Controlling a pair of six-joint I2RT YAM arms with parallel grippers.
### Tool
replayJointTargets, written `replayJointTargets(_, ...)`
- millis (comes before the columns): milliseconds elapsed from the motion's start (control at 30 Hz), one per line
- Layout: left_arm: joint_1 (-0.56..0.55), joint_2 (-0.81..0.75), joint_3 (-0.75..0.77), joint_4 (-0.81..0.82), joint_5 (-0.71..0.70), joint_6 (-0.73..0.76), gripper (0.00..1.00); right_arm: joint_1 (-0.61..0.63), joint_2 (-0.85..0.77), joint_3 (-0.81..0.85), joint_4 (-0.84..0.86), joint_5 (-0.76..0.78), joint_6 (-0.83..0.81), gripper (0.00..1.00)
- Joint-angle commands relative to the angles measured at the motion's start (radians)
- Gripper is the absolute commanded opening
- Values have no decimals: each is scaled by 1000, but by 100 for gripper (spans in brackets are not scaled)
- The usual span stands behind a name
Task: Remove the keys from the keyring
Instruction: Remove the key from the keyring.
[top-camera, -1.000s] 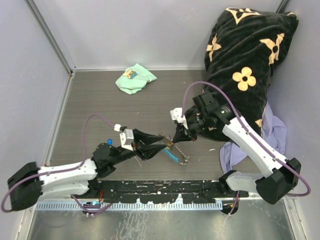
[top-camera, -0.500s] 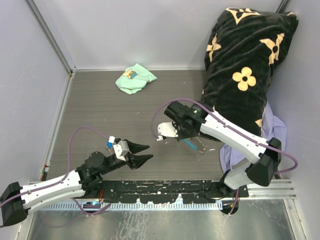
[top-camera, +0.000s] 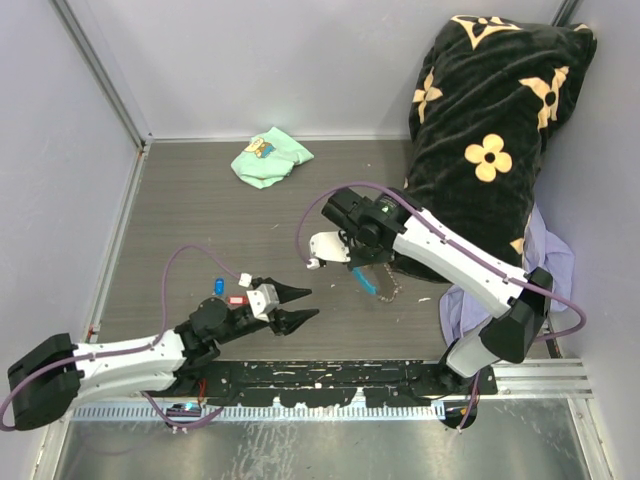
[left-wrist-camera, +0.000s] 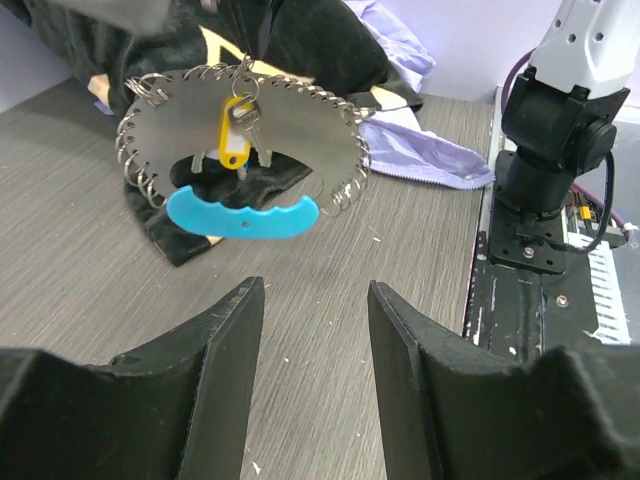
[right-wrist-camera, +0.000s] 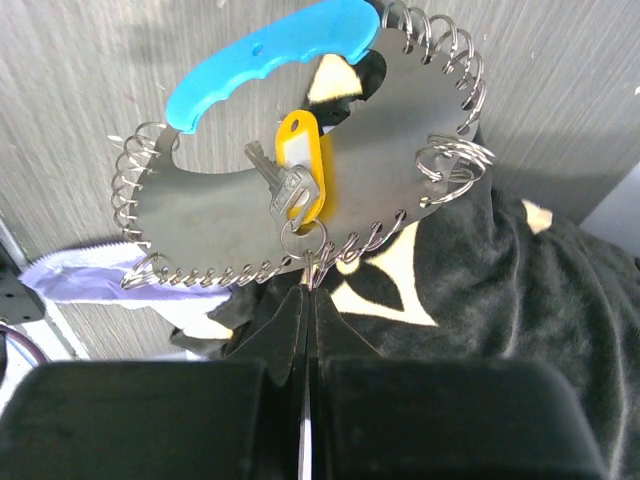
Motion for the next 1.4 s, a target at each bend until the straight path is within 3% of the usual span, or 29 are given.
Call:
replayJointTargets(0, -3, 93, 31, 273, 18, 57, 48, -3, -6, 93, -57, -149, -12, 1)
replayJointTargets(200, -3, 254, 95, 435, 25, 70, 45, -10, 9, 128, -67, -258, -12, 1)
replayJointTargets(400, -3, 476, 168, 622, 70, 18, 35, -13, 19, 153, -72, -316, -12, 1)
replayJointTargets(533, -3, 563, 220, 627, 67, 10, 34, -14, 16, 154, -76, -345, -13, 1)
replayJointTargets(867, -4, 591, 245, 627, 22, 24, 33, -26, -5, 160, -83, -428, -24, 1)
replayJointTargets(1367, -3, 503, 201, 627, 8, 8, 32, -51, -42, 194, -83, -520, -30, 1)
